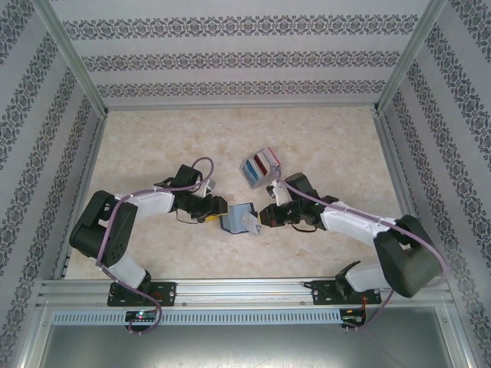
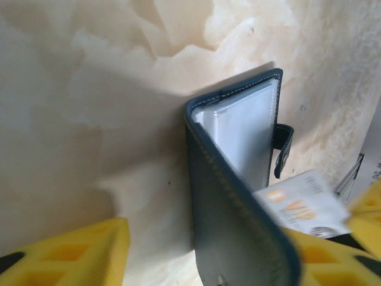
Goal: Put the credit cards into the card holder
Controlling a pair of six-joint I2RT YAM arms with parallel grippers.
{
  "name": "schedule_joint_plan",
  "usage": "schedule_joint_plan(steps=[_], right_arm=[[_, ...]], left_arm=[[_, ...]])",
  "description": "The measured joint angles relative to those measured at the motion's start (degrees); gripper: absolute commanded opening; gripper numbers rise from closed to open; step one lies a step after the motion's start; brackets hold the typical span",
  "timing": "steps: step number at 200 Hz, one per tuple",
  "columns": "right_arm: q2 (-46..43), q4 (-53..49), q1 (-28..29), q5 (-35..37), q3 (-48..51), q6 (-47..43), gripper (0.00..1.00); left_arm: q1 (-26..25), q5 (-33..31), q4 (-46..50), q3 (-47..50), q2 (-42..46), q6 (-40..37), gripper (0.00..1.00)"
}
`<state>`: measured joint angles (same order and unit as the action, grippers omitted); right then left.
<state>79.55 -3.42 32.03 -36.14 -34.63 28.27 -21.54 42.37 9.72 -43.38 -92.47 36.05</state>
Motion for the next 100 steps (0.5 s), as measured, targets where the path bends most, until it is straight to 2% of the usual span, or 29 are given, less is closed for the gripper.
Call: schedule_joint_plan(steps=[15,81,100], right_arm=[[2.40,1.68,-0.02,-1.73,0.46,1.11,0.00],[6.38,7.61,-2.58,-7.85,0.52,4.48,0.00],[6.38,8.07,-3.87,-8.66,0.52,4.68,0.00]], left_arm=[[0.28,-0.04,0.83,-0.02,1.01,-0.04,0.52],[0.66,-2.08,5.99,-0.24,3.15,-1.09,0.02],[0.66,-2.56,6.43,-0.28,3.15,-1.44,0.00]])
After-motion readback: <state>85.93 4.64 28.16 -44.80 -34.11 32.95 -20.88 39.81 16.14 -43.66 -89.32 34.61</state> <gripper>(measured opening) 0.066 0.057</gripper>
